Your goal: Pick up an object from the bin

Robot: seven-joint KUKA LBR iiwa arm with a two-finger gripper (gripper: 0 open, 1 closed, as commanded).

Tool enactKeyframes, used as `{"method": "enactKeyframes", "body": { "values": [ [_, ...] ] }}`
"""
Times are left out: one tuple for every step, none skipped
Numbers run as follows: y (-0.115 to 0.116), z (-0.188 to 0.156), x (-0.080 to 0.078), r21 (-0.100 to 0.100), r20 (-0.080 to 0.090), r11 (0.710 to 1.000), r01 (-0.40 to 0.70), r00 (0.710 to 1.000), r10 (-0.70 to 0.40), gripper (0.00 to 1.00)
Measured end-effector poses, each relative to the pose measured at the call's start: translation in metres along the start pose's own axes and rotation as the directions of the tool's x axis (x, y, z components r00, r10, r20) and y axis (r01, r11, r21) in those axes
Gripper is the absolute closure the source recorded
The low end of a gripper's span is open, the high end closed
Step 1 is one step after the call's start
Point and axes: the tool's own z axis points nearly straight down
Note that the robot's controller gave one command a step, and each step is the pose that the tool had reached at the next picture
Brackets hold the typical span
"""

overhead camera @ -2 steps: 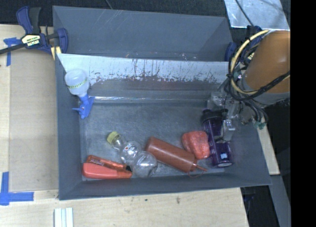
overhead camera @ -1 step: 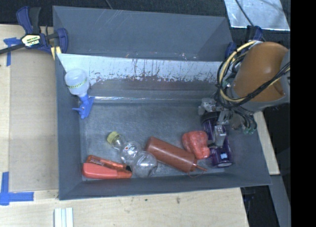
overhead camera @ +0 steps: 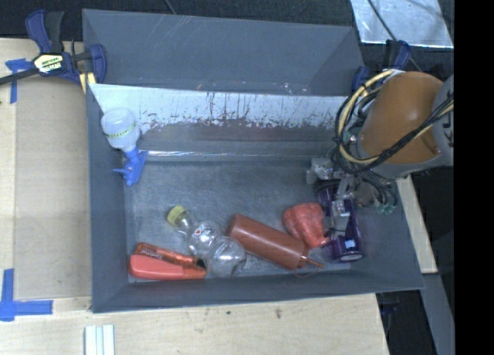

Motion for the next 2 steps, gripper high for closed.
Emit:
{"method": "enactKeyframes", "body": {
  "values": [
    [0.019, -0.01, 0.009, 0.0, -0.007, 1.0, -0.026, 1.0, 0.026, 0.0],
    [0.04, -0.008, 0.01, 0.0, 0.004, 0.999, -0.052, 0.999, 0.052, 0.0]
  ]
}}
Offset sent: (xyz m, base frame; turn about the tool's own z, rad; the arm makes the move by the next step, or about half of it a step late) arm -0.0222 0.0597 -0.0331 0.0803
